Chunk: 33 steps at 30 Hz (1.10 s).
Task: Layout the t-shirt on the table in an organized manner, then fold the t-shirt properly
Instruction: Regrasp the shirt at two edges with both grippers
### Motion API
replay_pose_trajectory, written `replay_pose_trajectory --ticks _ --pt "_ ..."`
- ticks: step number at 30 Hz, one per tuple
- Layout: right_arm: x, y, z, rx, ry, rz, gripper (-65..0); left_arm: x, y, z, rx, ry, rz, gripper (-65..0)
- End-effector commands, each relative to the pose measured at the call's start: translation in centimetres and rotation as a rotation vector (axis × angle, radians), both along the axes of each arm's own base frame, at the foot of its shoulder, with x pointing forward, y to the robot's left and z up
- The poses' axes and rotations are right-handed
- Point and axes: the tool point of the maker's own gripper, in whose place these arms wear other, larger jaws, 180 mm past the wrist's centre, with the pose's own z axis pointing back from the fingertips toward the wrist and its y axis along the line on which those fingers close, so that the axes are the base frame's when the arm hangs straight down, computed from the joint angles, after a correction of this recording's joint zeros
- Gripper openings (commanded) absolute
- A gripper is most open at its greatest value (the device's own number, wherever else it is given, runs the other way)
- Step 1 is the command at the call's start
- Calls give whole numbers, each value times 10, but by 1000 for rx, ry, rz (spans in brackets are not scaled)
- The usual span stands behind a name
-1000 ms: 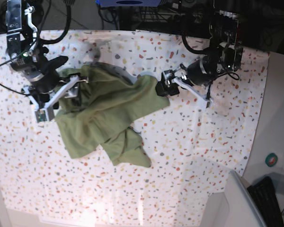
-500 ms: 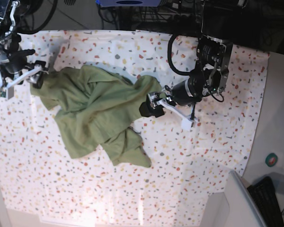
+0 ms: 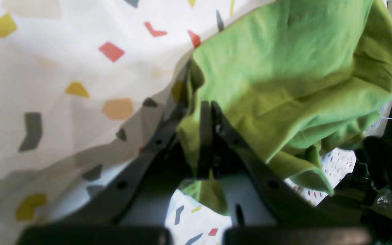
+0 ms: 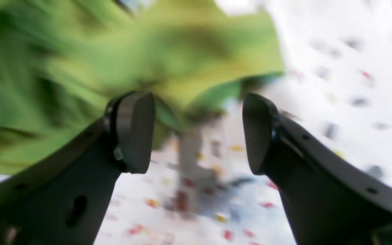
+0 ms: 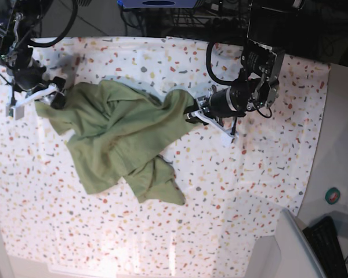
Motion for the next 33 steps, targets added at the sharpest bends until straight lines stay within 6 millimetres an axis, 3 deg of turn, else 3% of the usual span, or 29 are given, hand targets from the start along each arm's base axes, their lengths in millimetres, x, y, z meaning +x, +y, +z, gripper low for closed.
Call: replay_pose_trajectory --ticks 1,5,8,11,19,24,30,31,33 --pt "7 -10 9 -9 -35 1 -273 -12 12 -10 58 48 -13 -650" --pt "7 -13 -1 27 -15 -24 -275 -12 9 -1 56 18 -21 -650" --pt "-2 -43 1 14 -18 -127 -275 -11 12 5 63 -5 -27 -650" --pt "-3 -50 1 21 -22 -167 -275 -12 14 4 66 -4 -28 -650" --pt "4 -46 3 30 -36 -157 -275 -13 14 5 66 -4 -28 -650" --pt "8 -22 3 55 -37 -22 -275 -12 14 5 66 -5 -28 -650" --pt "2 -17 -27 122 37 -49 -284 -12 14 5 66 -5 -28 -650" --pt "1 -17 -28 124 40 -50 -300 -12 14 5 66 -5 -28 -650" --pt "1 -14 -27 129 35 -31 -414 -16 14 3 67 1 -29 -650"
